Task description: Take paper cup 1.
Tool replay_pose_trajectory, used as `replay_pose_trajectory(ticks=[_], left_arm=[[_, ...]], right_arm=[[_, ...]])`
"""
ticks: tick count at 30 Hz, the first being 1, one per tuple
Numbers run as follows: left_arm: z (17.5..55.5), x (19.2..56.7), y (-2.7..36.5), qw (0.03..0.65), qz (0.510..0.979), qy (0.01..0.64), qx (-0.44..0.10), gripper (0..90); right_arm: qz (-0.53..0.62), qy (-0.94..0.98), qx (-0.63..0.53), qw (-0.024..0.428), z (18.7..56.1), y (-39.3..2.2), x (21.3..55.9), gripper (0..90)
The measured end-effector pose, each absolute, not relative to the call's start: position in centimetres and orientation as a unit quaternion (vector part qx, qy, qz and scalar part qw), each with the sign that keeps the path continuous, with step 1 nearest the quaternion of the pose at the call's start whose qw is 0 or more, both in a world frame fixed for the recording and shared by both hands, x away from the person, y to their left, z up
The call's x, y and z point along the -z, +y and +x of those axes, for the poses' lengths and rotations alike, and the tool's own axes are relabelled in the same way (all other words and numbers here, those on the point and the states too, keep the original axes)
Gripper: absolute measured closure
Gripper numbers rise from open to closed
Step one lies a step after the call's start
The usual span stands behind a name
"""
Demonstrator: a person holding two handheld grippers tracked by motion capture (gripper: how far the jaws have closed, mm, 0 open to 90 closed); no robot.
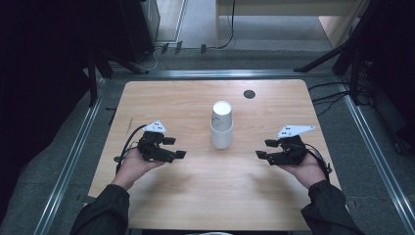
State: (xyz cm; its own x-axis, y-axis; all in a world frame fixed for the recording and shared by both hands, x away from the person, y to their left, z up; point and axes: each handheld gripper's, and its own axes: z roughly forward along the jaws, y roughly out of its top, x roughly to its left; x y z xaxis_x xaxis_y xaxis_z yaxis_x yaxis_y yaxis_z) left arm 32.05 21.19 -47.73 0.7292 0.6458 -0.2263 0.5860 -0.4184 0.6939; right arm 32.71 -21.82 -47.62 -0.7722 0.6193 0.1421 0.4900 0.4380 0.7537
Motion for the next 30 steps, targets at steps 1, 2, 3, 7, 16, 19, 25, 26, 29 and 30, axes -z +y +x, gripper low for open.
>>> replay_pose_trajectory(ticks=[1,2,3,7,16,19,25,26,29,30], left_arm=[[32.0,47.7,21.2,0.398,0.841,0.365,-0.038,24.2],[32.0,47.7,21.2,0.398,0.841,0.365,-0.038,24.1],[32.0,47.7,21.2,0.398,0.840,0.366,-0.039,24.1],[31.9,47.5,21.3,0.403,0.838,0.365,-0.040,24.1],[31.7,47.5,21.3,0.407,0.837,0.363,-0.040,24.1],[31.7,47.4,21.3,0.408,0.838,0.360,-0.042,24.1],[31.6,47.4,21.4,0.409,0.836,0.362,-0.042,24.1],[31.6,47.4,21.4,0.410,0.836,0.362,-0.041,24.1],[31.6,47.4,21.4,0.412,0.836,0.361,-0.040,24.1],[31.6,47.4,21.4,0.412,0.836,0.361,-0.040,24.1]], right_arm=[[0.328,0.842,-0.421,0.077,32.8,-21.8,47.5,39.4],[0.328,0.841,-0.424,0.079,32.8,-21.8,47.4,39.0],[0.328,0.841,-0.424,0.079,32.8,-21.8,47.4,39.0],[0.325,0.835,-0.435,0.088,33.1,-21.9,46.6,39.4],[0.299,0.847,-0.434,0.062,35.8,-22.2,44.1,39.5],[0.281,0.859,-0.423,0.061,36.5,-21.6,42.8,38.0],[0.254,0.876,-0.406,0.052,37.8,-20.4,40.7,36.1],[0.248,0.880,-0.402,0.051,38.0,-20.2,40.3,36.0],[0.230,0.895,-0.378,0.049,39.0,-19.2,38.9,35.8],[0.227,0.898,-0.374,0.048,39.2,-18.9,38.5,35.5]])
